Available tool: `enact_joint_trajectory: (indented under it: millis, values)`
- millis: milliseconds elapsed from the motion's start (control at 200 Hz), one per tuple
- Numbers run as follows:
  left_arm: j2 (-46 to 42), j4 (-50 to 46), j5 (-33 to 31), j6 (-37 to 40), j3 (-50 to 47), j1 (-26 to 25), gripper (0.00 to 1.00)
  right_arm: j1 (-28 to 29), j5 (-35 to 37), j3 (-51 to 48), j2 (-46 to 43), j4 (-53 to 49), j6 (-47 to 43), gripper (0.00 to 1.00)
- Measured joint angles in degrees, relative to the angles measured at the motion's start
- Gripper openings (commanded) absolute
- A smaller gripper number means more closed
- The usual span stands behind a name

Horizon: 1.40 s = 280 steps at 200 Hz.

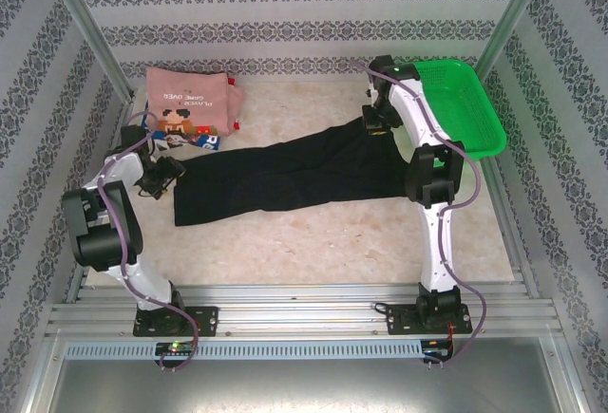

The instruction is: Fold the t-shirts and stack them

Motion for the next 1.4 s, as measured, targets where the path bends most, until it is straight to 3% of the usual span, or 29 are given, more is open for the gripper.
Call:
enact_joint_trajectory:
  millis: [150,295,415,510,669,809,969,1059,1249,1399]
  values:
    - [-14.1,-3.1,0.0,-0.6,-3.5,-0.1,0.75,-1.0,-7.1,0.5,0.6,5.2,6.3,0.40]
    - [-26.7,-7.2,0.0,-1.7,-10.6,-0.4,0.76,-3.6,-16.0,-0.5,-0.2,13.6,12.2,0.62]
    - [-27.1,-9.0,0.1,-3.1,-16.8,-0.4,0.74,-5.1,-19.8,-5.6,-5.0,16.4,13.1,0.72]
    - [-24.4,-8.5,0.3,-4.6,-19.7,-0.4,0.72,-5.6,-20.7,-14.8,-13.8,17.4,11.7,0.78]
    - [-18.6,-2.6,1.0,-7.4,-21.0,-0.8,0.65,-6.4,-20.9,-34.3,-33.2,18.0,9.8,0.80]
    - [-13.0,3.2,1.5,-9.3,-21.5,-2.0,0.53,-8.7,-20.3,-49.2,-42.9,19.2,9.6,0.79]
    - [-10.7,6.7,0.6,-10.2,-21.4,-2.7,0.21,-10.3,-18.6,-60.1,-43.4,20.0,9.7,0.76]
    - [-9.7,7.3,-0.5,-9.8,-21.2,-2.7,0.11,-10.2,-18.6,-62.5,-43.0,20.7,9.8,0.73]
    - [-10.0,6.5,-3.2,-7.7,-20.2,-2.6,0.06,-9.6,-18.8,-62.8,-41.9,23.5,10.3,0.73]
    - [-16.4,1.9,-6.0,-4.8,-22.8,1.1,0.06,-6.3,-18.9,-62.0,-39.8,24.6,11.4,0.72]
